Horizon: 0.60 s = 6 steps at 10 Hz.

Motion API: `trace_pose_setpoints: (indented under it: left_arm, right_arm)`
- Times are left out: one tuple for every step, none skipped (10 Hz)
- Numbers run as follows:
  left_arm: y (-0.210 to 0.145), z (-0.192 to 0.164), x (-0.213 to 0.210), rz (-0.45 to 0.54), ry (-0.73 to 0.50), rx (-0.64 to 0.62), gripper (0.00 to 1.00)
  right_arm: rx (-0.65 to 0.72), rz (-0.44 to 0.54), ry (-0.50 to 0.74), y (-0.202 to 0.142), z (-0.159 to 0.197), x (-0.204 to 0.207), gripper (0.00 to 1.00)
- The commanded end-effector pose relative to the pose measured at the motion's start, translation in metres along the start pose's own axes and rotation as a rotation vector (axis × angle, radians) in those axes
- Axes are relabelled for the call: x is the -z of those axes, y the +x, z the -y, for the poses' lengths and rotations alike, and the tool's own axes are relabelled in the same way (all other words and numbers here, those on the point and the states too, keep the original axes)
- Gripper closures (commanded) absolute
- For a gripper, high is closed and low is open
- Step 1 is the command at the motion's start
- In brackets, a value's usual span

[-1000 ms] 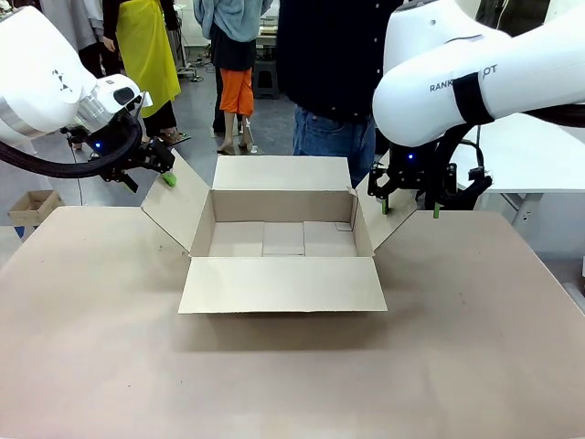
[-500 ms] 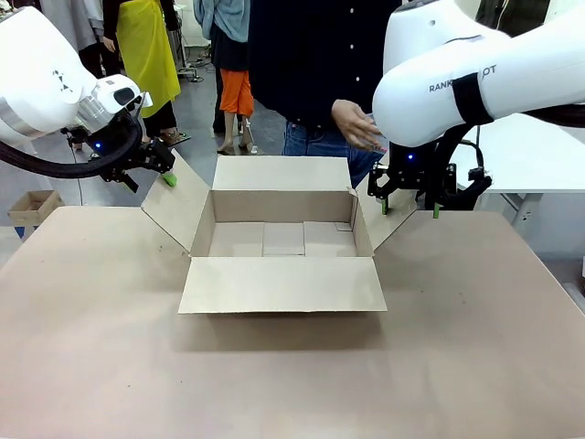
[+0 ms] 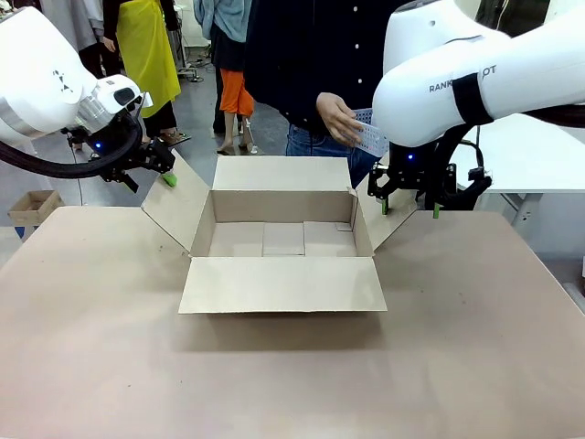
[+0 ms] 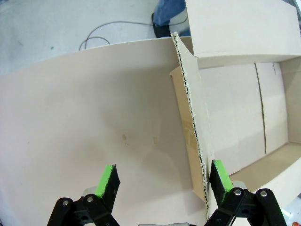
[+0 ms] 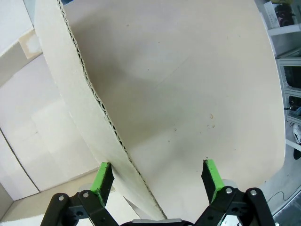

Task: Pack the gift set into the box.
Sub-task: Lift both hands away from the flaps of the Package Box.

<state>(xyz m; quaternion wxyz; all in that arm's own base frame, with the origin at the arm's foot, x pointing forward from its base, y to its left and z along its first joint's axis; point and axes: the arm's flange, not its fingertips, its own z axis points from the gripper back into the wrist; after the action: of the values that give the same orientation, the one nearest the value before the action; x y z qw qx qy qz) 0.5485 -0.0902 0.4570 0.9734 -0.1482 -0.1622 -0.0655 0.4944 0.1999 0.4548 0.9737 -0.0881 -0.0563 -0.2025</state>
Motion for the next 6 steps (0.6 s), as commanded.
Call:
trace_pose_setpoints:
  left_arm:
    - [-0.0004,-0.0005,-0.0017,0.005,0.016,-0.005,0.0]
    - [-0.0004,-0.0005,-0.0017,0.005,0.016,-0.005,0.0]
    - [-0.0004,-0.0005,-0.0017,0.005,0.016,-0.005,0.0]
    - [-0.0004,-0.0005,-0.0017,0.005,0.016,-0.005,0.0]
    - [-0.0004,-0.0005,-0.0017,0.005,0.016,-0.005,0.0]
    - [-0.0004,-0.0005,-0.0017,0.005,0.016,-0.005,0.0]
  right_arm:
    - [-0.005,0.014,-0.016,0.0042,0.0,-0.0027,0.0]
    - [-0.005,0.014,-0.016,0.0042,0.0,-0.0027,0.0]
    - [-0.005,0.014,-0.016,0.0042,0.0,-0.0027,0.0]
    - [-0.005,0.014,-0.016,0.0042,0.0,-0.0027,0.0]
    - [-0.005,0.014,-0.016,0.0042,0.0,-0.0027,0.0]
    - [-0.005,0.014,-0.016,0.0042,0.0,-0.0027,0.0]
